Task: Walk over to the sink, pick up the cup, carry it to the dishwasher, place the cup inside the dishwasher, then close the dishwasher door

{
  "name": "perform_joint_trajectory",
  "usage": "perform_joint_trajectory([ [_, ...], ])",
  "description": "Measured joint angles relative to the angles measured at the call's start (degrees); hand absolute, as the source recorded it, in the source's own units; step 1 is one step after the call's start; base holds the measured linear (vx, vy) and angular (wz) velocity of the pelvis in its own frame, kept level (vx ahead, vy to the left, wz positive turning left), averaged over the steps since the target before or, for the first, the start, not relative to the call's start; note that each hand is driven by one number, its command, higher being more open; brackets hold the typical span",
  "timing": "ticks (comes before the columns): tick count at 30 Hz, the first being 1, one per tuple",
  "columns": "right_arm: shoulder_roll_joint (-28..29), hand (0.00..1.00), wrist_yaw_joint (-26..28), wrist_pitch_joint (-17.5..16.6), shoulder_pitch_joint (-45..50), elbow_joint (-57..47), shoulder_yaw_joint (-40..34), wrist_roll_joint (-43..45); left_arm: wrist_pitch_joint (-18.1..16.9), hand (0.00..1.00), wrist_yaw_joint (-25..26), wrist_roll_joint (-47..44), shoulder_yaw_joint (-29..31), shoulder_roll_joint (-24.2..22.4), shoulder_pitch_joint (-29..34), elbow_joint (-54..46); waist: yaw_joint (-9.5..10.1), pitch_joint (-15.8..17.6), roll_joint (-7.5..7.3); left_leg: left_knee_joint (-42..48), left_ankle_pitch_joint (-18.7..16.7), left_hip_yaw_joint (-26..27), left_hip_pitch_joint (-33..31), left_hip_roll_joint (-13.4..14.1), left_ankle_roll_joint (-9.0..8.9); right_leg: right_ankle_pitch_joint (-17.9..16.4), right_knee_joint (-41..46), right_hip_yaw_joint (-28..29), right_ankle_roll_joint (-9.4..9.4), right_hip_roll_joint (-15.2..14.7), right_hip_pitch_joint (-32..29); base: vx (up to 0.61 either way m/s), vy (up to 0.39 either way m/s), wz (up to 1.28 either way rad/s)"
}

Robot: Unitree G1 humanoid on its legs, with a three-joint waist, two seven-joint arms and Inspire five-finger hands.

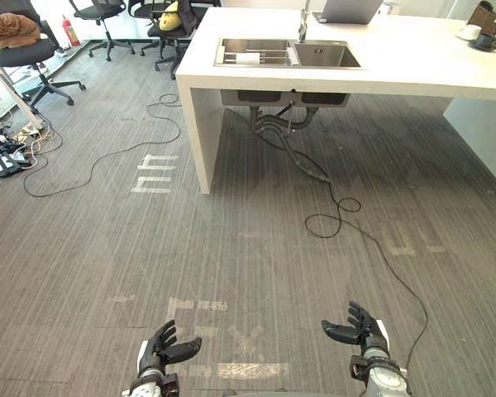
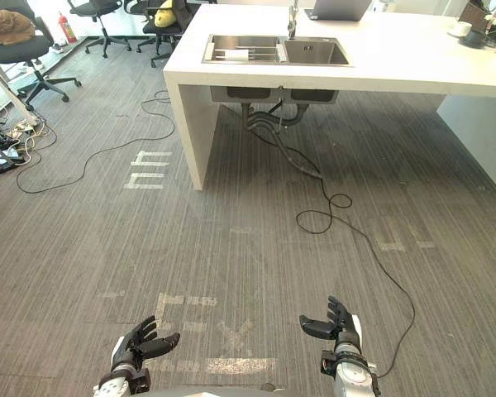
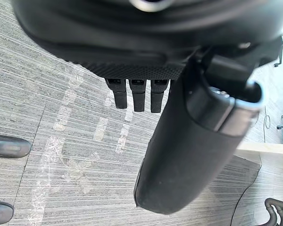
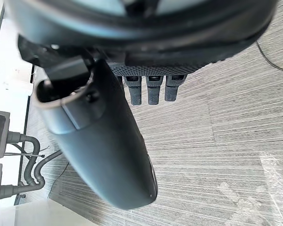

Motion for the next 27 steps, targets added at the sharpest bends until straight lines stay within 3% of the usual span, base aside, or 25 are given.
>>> perform_joint_trajectory([
  [8,0.0,0.90,0.0,0.0,0.0,0.3,0.2,2.2,0.0,0.90,0.0,-0.2,-0.1,-0.6,0.1,-0.1,-0.06,0.1,-0.15,-1.8,1.4,0.8,-0.1,0.0,0.70,1.4,-1.1,0.3,-1.26,0.2,-0.6,-0.06,0.004,-0.03],
  [15,0.1,0.90,0.0,0.0,-0.1,0.0,0.2,3.3,0.0,0.90,0.0,-1.2,-0.1,-0.6,0.1,-2.4,0.07,0.5,-0.77,-2.0,1.1,1.8,-1.2,0.0,0.92,1.2,-1.6,0.8,-1.04,0.3,-1.8,0.00,0.005,-0.06],
  [19,0.0,0.90,0.0,0.0,-0.6,-0.7,0.2,3.3,0.0,0.90,0.1,-1.3,-0.1,-0.6,0.1,-5.7,1.25,1.3,-0.88,2.5,-2.4,3.9,-2.9,0.4,1.07,0.2,0.2,2.8,-0.99,0.4,-2.9,0.07,0.021,-0.28],
  [22,-0.1,0.90,-0.2,0.1,-2.2,-1.7,0.2,3.3,-0.1,0.90,0.1,-2.4,-0.2,-0.6,0.0,-9.4,1.18,1.9,-0.60,8.8,-6.7,4.7,-6.1,0.6,1.71,-3.5,6.0,3.8,-0.44,0.2,-6.3,0.09,0.040,-0.18],
  [23,-0.3,0.90,-0.2,0.1,-2.4,-3.0,0.2,3.2,-0.1,0.90,0.1,-2.4,-0.5,-0.6,-0.1,-11.4,1.28,2.5,-0.65,12.3,-9.1,5.2,-7.2,0.4,2.16,-7.0,12.5,3.9,0.84,-0.7,-8.9,0.12,0.056,-0.14],
  [26,-0.4,0.90,-0.2,0.1,-2.5,-4.2,0.2,3.2,-0.2,0.90,0.1,-2.5,-0.7,-0.6,-0.2,-12.7,1.41,3.5,-0.73,14.9,-12.1,5.8,-6.5,-0.1,2.91,-10.8,22.3,2.9,2.62,-2.0,-11.7,0.14,0.075,-0.12],
  [27,-0.4,0.90,-0.2,0.3,-2.5,-5.1,0.2,3.2,-0.2,0.90,0.1,-2.5,-1.0,-0.5,-0.2,-12.9,1.21,3.9,-0.68,15.4,-13.2,5.7,-5.3,-0.6,3.14,-11.7,29.9,2.0,3.62,-3.1,-14.3,0.20,0.089,0.06],
])
